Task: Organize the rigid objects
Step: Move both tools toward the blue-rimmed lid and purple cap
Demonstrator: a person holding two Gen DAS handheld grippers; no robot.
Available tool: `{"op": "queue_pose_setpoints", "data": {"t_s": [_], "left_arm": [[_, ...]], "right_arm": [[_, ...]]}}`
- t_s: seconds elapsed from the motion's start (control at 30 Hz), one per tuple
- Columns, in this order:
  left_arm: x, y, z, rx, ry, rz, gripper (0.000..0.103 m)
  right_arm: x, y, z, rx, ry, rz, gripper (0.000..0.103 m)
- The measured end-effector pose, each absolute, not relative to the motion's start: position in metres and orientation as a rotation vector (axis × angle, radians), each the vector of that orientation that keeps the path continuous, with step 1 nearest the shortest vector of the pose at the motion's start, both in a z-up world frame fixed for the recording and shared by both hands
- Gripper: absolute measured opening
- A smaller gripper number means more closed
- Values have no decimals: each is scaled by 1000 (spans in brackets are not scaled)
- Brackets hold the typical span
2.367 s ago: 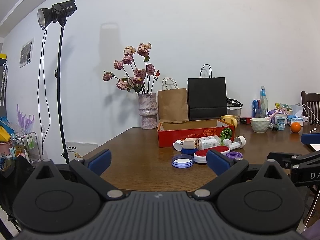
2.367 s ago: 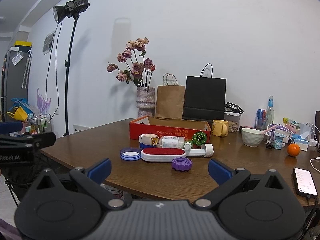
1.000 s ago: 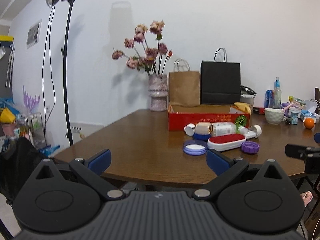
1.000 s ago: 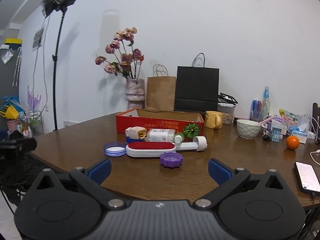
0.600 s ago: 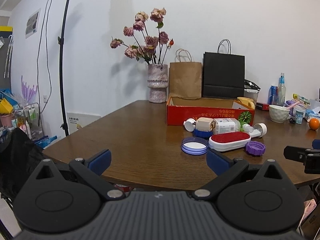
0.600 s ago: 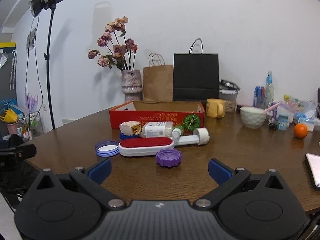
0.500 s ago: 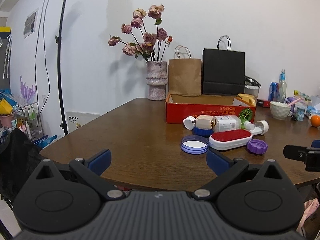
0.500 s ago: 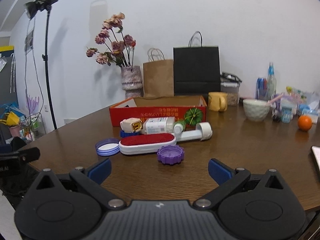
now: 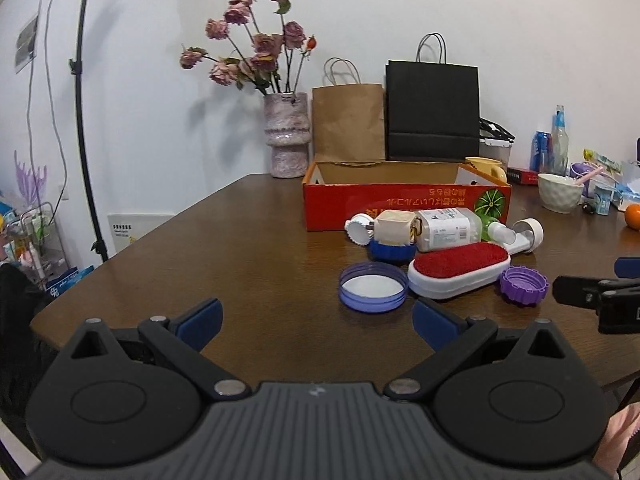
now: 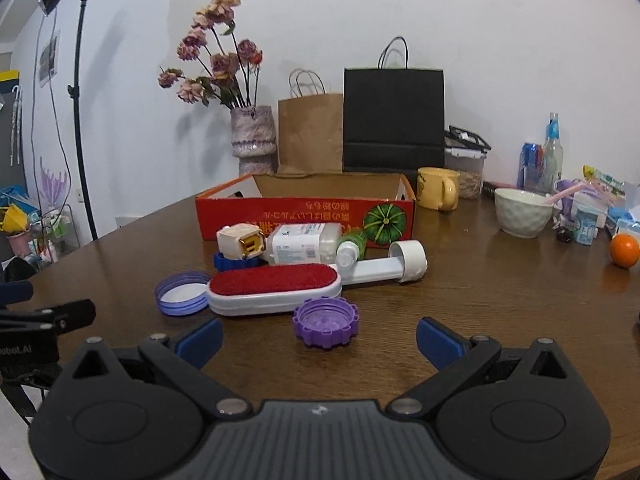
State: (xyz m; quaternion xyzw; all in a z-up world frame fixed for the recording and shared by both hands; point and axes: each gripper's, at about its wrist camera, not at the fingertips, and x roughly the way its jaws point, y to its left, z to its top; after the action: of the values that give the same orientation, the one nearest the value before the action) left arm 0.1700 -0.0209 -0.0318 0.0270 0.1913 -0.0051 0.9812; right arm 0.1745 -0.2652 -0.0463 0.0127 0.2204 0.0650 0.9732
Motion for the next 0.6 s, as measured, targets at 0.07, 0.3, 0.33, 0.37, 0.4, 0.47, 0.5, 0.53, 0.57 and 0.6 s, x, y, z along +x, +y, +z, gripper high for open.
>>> {"op": "queue_pose_setpoints", "data": {"t_s": [0.07, 0.3, 0.33, 0.37, 0.4, 0.47, 0.5, 0.53, 0.57, 0.6], "left_arm": [[179, -24, -33, 57, 391, -21, 103], [211, -32, -43, 85, 430, -32, 103], [216, -33, -45, 99, 438, -32, 103], [221, -35, -47, 109, 447, -40, 103], [225, -35, -48, 116, 461, -59, 103], [234, -35, -51, 118, 491, -107, 103], [239, -36, -51, 114, 502, -130, 103], [243, -36, -52, 112, 509, -145, 103], [246, -36, -54, 110, 510, -154, 103], [249, -37, -55, 113, 509, -159, 103]], "right_arm": [[183, -266, -49, 26, 464, 134, 103], [209, -266, -58, 6, 509, 140, 103], [211, -266, -59, 2, 512, 139, 103], [215, -266, -60, 0, 515, 135, 103], [218, -267, -61, -3, 520, 131, 103], [225, -266, -63, -13, 536, 136, 103], [230, -266, -65, -23, 544, 144, 103], [233, -266, -66, -31, 542, 158, 103], [236, -265, -67, -42, 541, 183, 103], [239, -264, -69, -47, 545, 197, 103]]}}
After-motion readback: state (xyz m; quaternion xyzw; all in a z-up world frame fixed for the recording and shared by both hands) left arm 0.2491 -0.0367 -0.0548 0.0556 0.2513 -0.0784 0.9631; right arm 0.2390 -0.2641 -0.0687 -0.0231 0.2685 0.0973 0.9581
